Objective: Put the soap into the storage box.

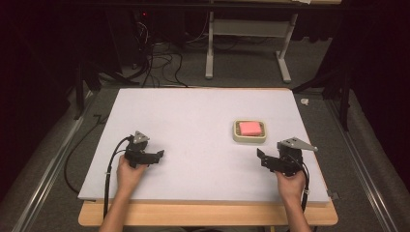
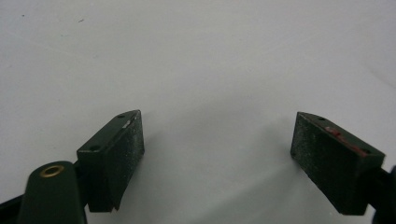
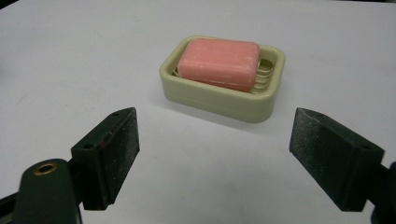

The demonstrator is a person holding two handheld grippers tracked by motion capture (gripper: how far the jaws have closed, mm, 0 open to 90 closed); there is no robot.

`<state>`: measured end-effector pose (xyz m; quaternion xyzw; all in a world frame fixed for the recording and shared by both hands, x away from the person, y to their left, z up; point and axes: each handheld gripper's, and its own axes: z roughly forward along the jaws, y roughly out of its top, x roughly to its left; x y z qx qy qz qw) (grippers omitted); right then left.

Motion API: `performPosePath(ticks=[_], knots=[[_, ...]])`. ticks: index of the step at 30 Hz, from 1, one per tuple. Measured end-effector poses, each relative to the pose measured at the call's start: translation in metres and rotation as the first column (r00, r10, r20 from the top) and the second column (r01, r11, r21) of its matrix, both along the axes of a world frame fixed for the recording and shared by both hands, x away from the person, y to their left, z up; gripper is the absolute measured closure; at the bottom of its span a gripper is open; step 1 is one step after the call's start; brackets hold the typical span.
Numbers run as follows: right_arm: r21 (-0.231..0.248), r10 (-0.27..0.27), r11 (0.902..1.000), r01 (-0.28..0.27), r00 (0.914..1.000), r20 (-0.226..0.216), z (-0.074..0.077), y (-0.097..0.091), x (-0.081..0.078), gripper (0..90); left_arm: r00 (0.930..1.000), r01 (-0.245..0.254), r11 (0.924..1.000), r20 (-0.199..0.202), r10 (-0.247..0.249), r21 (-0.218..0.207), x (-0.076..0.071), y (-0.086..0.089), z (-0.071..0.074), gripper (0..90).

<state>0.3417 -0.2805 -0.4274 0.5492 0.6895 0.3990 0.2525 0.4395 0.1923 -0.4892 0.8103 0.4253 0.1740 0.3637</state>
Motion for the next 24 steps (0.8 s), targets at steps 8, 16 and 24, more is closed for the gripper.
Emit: performPosePath(ticks=[8,16,24], knots=[[0.003,0.010,0.9999,-0.010,0.9999,-0.014,-0.008,0.003,-0.003,16.6,1.0000,0.000,1.0000,0.000,0.000,0.000,0.000,0.000,0.000,17.9],[0.006,0.019,0.9998,-0.019,0.9994,-0.030,-0.015,0.006,-0.004,16.6,1.0000,0.000,1.0000,0.000,0.000,0.001,0.000,0.000,0.000,17.8],[-0.002,0.031,0.9995,-0.031,0.9985,-0.046,-0.023,0.011,-0.003,16.6,1.0000,0.000,1.0000,0.000,0.000,0.001,0.000,0.000,0.000,17.8]])
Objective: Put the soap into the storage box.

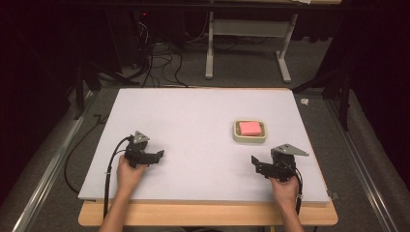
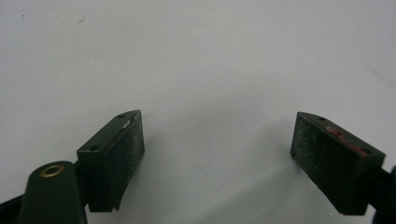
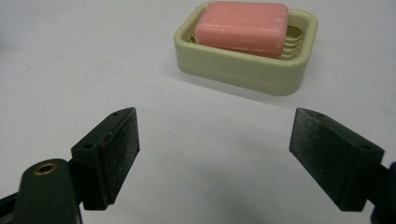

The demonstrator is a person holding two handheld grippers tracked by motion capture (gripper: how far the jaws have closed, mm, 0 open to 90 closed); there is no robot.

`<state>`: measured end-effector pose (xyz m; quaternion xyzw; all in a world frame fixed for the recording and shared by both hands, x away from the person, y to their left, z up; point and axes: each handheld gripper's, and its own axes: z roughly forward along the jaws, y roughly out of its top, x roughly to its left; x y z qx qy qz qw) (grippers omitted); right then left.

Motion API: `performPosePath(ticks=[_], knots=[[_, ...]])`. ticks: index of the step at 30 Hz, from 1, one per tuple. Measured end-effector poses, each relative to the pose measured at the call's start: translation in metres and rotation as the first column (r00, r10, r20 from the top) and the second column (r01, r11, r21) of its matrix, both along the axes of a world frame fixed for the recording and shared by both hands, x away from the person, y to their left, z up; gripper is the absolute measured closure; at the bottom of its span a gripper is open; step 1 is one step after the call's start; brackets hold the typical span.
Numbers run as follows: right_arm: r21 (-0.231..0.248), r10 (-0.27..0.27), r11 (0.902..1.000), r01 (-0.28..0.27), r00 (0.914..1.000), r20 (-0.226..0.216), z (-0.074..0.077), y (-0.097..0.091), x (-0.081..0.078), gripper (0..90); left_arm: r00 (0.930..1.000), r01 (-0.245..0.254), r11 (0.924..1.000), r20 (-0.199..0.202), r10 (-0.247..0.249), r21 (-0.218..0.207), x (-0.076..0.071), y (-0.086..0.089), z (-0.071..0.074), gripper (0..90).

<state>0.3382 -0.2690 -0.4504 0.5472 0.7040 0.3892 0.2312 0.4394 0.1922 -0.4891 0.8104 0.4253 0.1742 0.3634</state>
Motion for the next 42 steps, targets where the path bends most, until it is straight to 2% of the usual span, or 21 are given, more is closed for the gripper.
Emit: performPosePath(ticks=[7,18,33,42], knots=[[-0.005,0.004,1.0000,-0.004,0.9999,-0.010,-0.003,0.003,0.001,16.7,1.0000,0.000,1.0000,0.000,0.000,0.000,0.000,0.000,0.000,17.8],[-0.052,0.013,0.9985,-0.015,0.9991,-0.040,-0.011,0.009,0.005,17.5,1.0000,0.000,1.0000,0.000,0.000,0.000,0.000,0.000,0.000,17.8],[-0.080,0.012,0.9967,-0.018,0.9973,-0.073,-0.019,0.016,0.011,17.9,1.0000,0.000,1.0000,0.000,0.000,0.000,0.000,0.000,0.000,17.8],[-0.120,0.027,0.9920,-0.039,0.9952,-0.094,-0.025,0.026,0.017,18.1,1.0000,0.000,1.0000,0.001,0.000,0.002,0.000,0.000,0.000,17.8]])
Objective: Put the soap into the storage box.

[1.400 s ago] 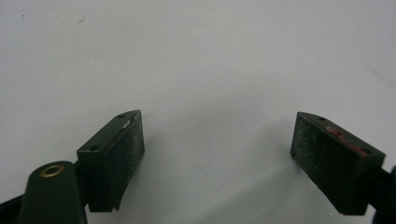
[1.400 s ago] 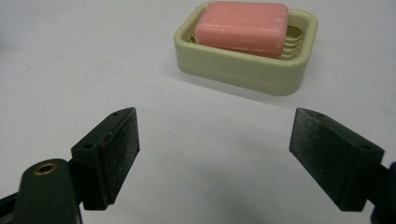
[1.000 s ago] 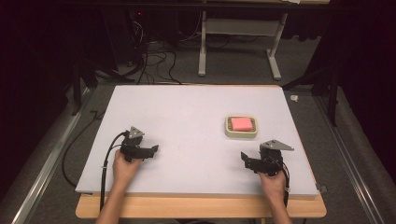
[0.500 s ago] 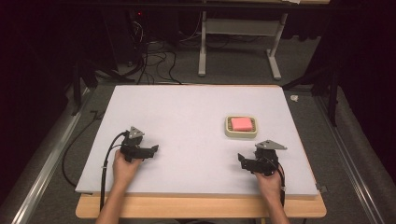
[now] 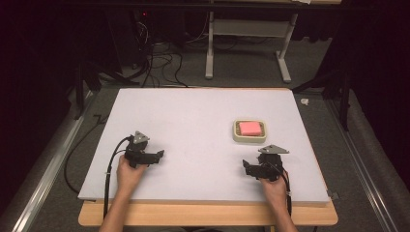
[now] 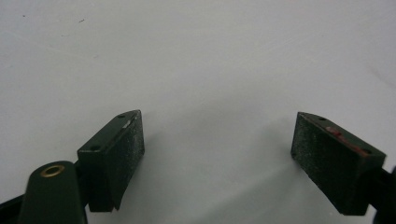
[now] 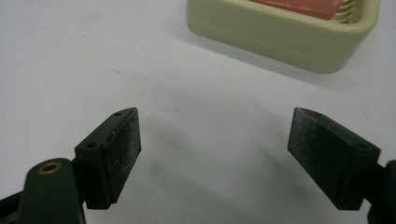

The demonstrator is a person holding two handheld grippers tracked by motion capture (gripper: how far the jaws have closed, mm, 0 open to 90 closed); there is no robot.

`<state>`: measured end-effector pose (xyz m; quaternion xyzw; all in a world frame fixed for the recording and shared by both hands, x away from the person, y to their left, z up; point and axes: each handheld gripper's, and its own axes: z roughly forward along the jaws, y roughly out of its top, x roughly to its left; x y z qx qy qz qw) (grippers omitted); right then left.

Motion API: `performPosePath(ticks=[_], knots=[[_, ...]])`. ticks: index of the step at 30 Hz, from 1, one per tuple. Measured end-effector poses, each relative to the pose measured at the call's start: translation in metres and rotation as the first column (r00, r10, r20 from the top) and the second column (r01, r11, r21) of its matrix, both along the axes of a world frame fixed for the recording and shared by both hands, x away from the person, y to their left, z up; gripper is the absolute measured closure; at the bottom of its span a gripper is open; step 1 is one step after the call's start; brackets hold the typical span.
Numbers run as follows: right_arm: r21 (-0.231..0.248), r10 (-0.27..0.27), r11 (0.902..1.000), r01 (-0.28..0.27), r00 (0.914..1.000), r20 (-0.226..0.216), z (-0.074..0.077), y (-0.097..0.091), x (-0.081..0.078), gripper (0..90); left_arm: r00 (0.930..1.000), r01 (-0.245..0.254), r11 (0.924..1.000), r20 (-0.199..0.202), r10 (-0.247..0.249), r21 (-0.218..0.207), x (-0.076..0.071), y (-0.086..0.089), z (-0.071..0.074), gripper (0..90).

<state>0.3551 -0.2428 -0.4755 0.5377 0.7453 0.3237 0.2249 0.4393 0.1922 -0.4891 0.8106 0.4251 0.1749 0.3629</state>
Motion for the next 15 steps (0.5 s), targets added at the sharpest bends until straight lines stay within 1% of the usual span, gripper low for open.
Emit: performPosePath(ticks=[2,9,15], knots=[[-0.009,0.003,1.0000,-0.003,1.0000,-0.001,-0.0013,0.0023,0.0008,18.1,1.0000,0.000,1.0000,0.000,0.000,0.000,0.0000,0.0000,0.0000,17.8],[-0.019,0.004,0.9998,-0.004,0.9999,-0.012,-0.0070,0.0054,0.0034,18.0,1.0000,0.000,1.0000,0.000,0.000,-0.001,0.0000,0.0000,0.0000,17.8],[-0.034,0.007,0.9994,-0.007,0.9999,-0.014,-0.0076,0.0069,0.0037,17.7,1.0000,0.000,1.0000,0.000,0.000,0.000,0.0000,0.0000,0.0000,17.8]])
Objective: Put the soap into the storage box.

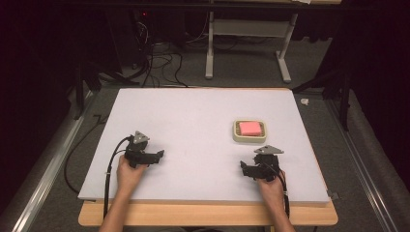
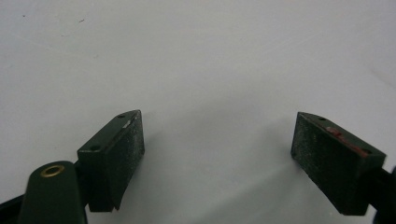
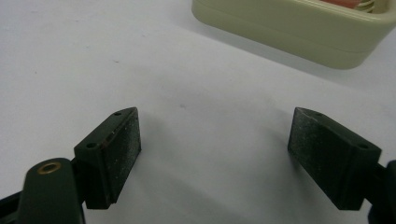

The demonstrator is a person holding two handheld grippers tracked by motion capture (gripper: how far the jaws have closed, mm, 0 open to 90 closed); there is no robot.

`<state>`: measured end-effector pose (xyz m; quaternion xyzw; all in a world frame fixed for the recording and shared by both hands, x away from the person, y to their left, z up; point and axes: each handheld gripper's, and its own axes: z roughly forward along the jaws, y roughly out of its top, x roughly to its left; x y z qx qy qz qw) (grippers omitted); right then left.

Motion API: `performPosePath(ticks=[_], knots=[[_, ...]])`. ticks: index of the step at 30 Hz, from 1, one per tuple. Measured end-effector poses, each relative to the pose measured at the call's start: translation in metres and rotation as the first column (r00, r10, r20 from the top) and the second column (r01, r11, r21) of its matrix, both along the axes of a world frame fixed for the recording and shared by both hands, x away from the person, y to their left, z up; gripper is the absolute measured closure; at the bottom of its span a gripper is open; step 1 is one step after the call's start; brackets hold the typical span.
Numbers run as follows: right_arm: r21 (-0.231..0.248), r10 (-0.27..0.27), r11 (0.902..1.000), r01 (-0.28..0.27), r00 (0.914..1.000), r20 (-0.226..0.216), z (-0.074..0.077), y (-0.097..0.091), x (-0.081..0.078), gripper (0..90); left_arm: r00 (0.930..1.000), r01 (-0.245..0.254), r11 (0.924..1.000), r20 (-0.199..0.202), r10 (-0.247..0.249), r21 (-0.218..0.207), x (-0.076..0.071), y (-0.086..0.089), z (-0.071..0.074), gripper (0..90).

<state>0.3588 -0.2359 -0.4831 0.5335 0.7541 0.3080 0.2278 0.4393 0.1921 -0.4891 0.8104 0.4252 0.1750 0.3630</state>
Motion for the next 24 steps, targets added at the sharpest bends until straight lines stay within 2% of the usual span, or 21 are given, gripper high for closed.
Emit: performPosePath(ticks=[24], knots=[[-0.005,-0.002,1.0000,0.002,1.0000,0.007,-0.0012,0.0008,-0.0010,17.4,1.0000,-0.001,1.0000,0.000,0.001,0.000,-0.0001,0.0000,0.0000,17.7]])
